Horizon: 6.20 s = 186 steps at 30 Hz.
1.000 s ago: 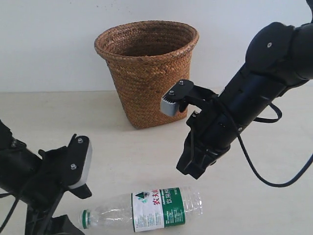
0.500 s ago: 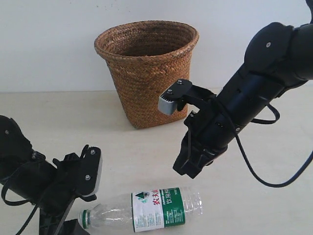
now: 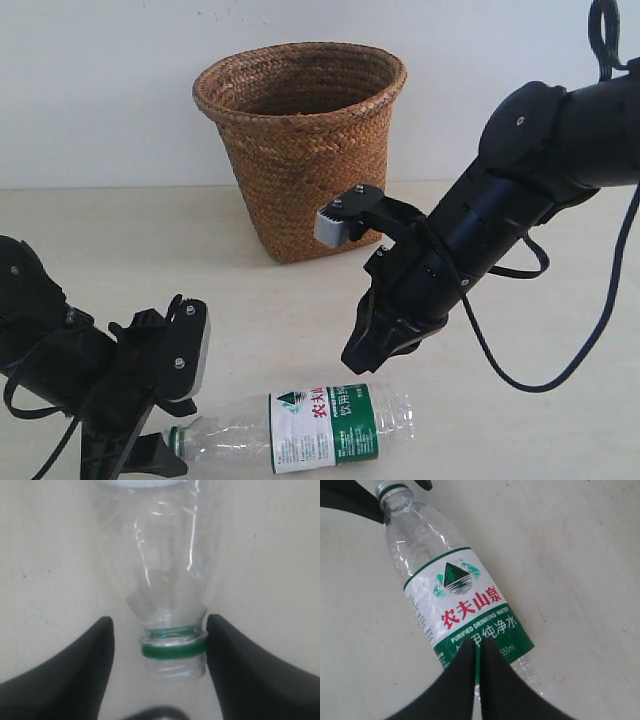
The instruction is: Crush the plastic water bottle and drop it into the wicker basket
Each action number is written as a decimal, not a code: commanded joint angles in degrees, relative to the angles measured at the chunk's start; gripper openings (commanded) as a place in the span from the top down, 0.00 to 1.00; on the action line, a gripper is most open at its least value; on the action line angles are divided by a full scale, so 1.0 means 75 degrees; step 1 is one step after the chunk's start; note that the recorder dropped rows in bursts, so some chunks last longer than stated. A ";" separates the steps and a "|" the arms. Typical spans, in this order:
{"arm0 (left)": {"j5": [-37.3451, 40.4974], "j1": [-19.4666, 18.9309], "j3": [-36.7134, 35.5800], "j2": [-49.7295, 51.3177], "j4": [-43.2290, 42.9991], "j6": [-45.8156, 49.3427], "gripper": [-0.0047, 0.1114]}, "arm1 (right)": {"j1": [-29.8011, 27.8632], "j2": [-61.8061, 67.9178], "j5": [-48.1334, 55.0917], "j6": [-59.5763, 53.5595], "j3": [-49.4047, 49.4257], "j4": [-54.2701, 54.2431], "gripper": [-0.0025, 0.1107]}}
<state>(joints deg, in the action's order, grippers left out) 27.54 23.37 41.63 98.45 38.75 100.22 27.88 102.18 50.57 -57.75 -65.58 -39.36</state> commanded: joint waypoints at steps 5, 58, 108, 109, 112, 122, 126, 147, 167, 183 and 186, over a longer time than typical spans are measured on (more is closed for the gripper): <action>-0.0278 0.0081 -0.0028 0.0375 0.0344 0.0178 0.48 | 0.0009 -0.0023 0.0090 -0.0020 -0.0034 -0.0097 0.98; -0.0511 0.0081 -0.0028 0.0390 0.0315 -0.0397 0.92 | 0.0951 0.3607 0.1044 0.4421 -0.2109 0.1317 0.98; -0.0568 0.0081 -0.0028 0.0390 0.0294 -0.0427 0.92 | 0.1075 0.1428 0.0473 0.2240 -0.1823 0.1727 0.98; -0.0568 0.0081 -0.0028 0.0390 0.0294 -0.0427 0.92 | 0.1075 0.1501 0.0589 0.2257 -0.1825 0.1727 0.98; -0.0568 0.0081 -0.0028 0.0390 0.0294 -0.0427 0.92 | 0.1075 0.1791 0.0830 0.2305 -0.1825 0.1743 0.98; -0.0535 0.0081 -0.0028 0.0390 0.0293 -0.0443 0.92 | 0.1075 0.3378 0.0749 0.3128 -0.2005 0.2671 0.98; -0.0584 0.0081 -0.0028 0.0390 0.0293 -0.0445 0.92 | 0.1075 0.3612 0.0992 0.3363 -0.2299 0.2782 0.98; -0.0679 0.0081 -0.0028 0.0390 0.0293 -0.0445 0.92 | 0.1075 0.2718 0.2586 0.4037 -0.3917 0.1497 0.98; -0.0685 0.0081 -0.0028 0.0390 0.0308 -0.0511 0.92 | 0.1158 0.4348 0.1897 0.4034 -0.3477 0.0953 0.98; -0.0706 0.0081 -0.0028 0.0390 0.0261 -0.0602 0.92 | 0.0769 0.2273 0.2586 0.4039 -0.3532 0.0966 0.98; -0.0710 0.0081 -0.0028 0.0256 0.0261 -0.0602 0.92 | 0.0769 0.1703 0.2586 0.4277 -0.3532 0.1876 0.98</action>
<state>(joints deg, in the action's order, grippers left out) 22.02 23.91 41.63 101.61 40.45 96.22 34.06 117.92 69.83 -26.70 -92.26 -30.03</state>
